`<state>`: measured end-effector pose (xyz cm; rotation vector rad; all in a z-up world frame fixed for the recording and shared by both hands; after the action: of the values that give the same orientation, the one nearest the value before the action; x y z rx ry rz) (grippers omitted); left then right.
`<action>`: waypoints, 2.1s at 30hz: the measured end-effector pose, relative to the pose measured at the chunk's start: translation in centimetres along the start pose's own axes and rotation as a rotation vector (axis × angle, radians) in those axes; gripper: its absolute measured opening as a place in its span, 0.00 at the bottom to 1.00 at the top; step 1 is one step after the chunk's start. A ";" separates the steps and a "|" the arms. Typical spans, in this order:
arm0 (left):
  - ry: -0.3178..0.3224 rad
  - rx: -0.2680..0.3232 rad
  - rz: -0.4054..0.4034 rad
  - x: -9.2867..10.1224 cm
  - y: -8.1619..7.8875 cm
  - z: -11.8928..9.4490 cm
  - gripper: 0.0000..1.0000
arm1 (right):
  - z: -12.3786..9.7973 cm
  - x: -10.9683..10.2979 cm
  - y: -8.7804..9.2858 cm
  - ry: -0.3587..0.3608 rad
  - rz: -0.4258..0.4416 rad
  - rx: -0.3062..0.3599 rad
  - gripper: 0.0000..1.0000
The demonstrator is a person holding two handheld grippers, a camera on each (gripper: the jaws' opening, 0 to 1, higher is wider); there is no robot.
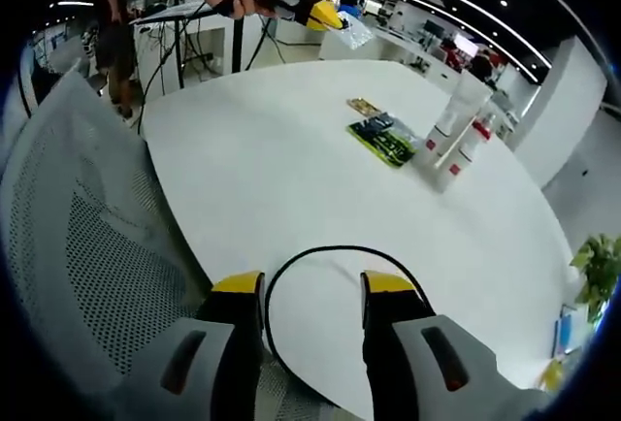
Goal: Arrange the skincare products in the storage area until every visible bottle or jar stands upright without overlapping.
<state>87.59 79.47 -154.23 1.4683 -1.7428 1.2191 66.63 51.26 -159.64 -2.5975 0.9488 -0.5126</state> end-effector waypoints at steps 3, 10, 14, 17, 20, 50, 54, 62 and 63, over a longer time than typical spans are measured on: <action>-0.017 -0.024 -0.018 -0.8 0.0 0.6 0.00 | 0.0 0.1 0.0 0.001 0.003 0.000 0.37; -0.046 -0.057 -0.043 -2.3 -0.2 1.8 0.00 | 0.0 0.1 -0.1 0.006 0.006 0.006 0.36; -0.058 -0.074 -0.053 -3.0 -0.5 2.4 0.00 | 0.0 0.2 -0.1 0.009 0.008 0.004 0.36; -0.068 -0.082 -0.066 -3.8 -0.9 2.9 0.00 | 0.0 0.2 0.0 0.009 0.006 0.002 0.36; -0.077 -0.095 -0.077 -4.4 -1.0 3.4 0.00 | 0.0 0.1 0.0 0.009 0.005 0.000 0.36; -0.123 -0.158 -0.170 -8.2 -2.5 5.0 0.00 | 0.1 0.1 0.0 0.016 -0.005 -0.005 0.37; -0.122 -0.152 -0.193 -8.5 -2.8 5.3 0.01 | 0.1 0.1 0.0 0.019 -0.004 -0.004 0.37; -0.142 -0.163 -0.212 -9.0 -3.0 5.7 0.01 | 0.1 0.1 0.0 0.018 -0.004 -0.009 0.37; -0.143 -0.164 -0.213 -9.1 -3.0 5.7 0.01 | 0.1 0.1 0.0 0.019 -0.004 -0.009 0.37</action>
<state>93.59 78.59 -163.59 1.6269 -1.6826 0.8605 66.78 51.19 -159.71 -2.6076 0.9540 -0.5365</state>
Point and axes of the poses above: the point that each gripper's makers call its tool centre point, and the gripper's own axes: z roughly forward along the fingers, x roughly to its right, y roughly out of its underside, the point moved 9 cm from there along -z, roughly backward along the fingers, and after that the axes turned 14 degrees about -x, right-handed, at the moved point
